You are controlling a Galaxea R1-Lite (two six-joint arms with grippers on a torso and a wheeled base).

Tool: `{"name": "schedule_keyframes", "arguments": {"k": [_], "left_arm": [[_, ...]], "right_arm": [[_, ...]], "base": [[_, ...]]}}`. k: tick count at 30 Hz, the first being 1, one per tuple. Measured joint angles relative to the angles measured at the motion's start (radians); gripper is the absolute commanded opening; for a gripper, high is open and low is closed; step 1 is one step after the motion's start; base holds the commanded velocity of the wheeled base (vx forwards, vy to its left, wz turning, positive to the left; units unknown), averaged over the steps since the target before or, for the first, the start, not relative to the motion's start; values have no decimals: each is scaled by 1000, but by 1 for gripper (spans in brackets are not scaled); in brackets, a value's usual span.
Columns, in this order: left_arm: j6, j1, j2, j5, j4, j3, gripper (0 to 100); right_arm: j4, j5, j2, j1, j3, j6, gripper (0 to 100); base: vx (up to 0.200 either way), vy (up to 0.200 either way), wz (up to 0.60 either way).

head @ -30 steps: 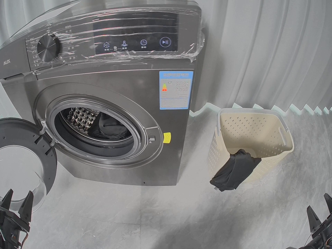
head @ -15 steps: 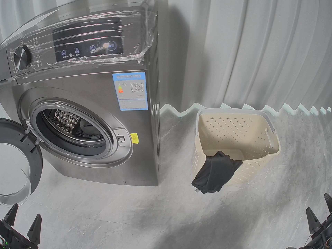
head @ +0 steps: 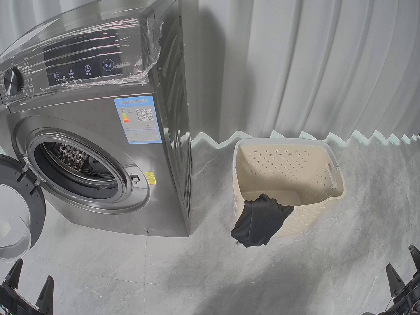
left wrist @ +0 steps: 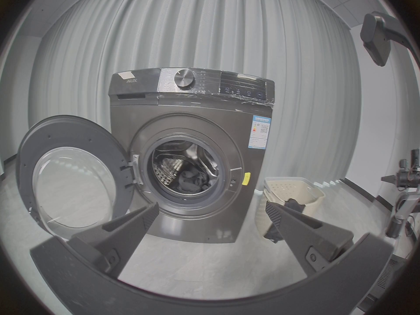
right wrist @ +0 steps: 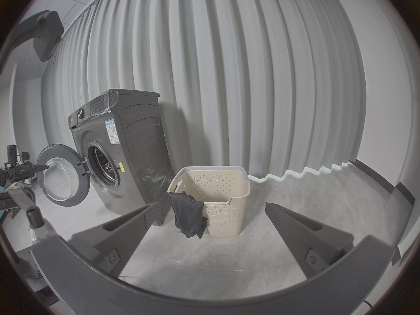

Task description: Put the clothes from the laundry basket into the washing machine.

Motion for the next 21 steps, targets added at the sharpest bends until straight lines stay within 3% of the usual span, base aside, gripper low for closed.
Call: {"name": "schedule_keyframes", "arguments": {"k": [3,11,18,21], "left_arm": [[-6,0,-4,28,-2,0,100],[-21,1,-7,37,-8,0,100],[-24,1,-7,37,-9,0,100],[-24,1,-7,36,-8,0,100]], "right_arm": [[0,9,0,0,0,-13,100],[0,11,0,0,0,-19,100],[-24,16,1,1,-3,-13,100],[-33,36,7,8,-58,-3,100]], "base": [[0,-200,0],[0,-200,0],[0,0,0],[0,0,0]]}}
